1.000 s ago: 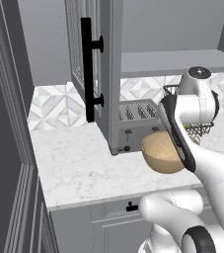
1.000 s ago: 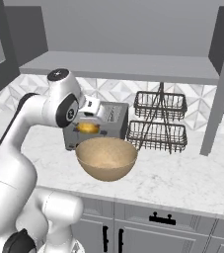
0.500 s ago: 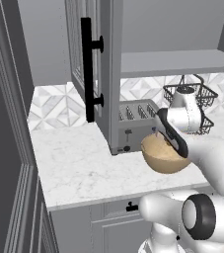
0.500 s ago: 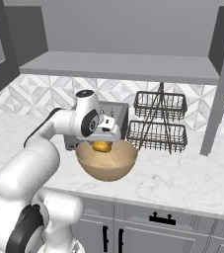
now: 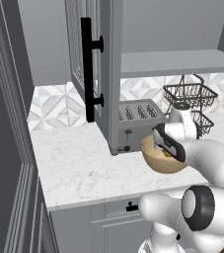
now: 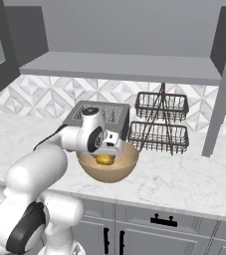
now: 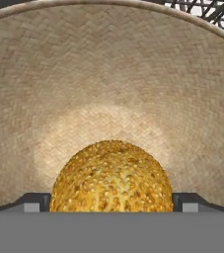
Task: Open the cabinet, pick up the bread from the cabinet and place it in the basket. Then move the basket to the dining counter.
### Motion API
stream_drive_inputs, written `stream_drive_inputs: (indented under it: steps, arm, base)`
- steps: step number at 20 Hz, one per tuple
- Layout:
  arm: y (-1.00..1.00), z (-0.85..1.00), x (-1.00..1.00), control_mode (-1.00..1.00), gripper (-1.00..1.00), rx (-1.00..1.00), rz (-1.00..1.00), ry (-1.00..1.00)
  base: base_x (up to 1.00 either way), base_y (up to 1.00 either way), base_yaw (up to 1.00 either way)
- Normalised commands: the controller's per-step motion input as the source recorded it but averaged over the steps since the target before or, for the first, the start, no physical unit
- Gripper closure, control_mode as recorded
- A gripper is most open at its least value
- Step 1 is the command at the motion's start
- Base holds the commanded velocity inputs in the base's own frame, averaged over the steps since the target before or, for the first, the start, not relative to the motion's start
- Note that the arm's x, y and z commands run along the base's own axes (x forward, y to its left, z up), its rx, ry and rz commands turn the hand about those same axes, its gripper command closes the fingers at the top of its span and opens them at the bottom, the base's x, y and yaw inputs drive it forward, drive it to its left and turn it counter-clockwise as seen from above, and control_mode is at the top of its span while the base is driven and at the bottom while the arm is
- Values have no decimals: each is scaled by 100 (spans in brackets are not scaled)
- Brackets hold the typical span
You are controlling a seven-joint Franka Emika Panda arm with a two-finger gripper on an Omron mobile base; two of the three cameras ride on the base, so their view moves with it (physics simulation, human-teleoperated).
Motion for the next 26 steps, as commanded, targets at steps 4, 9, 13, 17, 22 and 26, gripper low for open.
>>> stream_drive_inputs:
  steps: [4,9,13,17,22,26]
  arm:
    - [-6,-30,18,-100,100,-2,0,-2]
    - [-5,-23,22,-100,-100,-1,0,-1]
    - [-4,-4,6,-100,-100,0,0,0]
    - [-1,2,0,-100,-100,0,0,0]
    - [0,26,0,-100,-100,0,0,0]
    - [0,36,0,-100,-100,0,0,0]
  base:
    - [0,0,0]
    - [0,0,0]
    - [0,0,0]
    - [0,0,0]
    - [0,0,0]
    - [0,0,0]
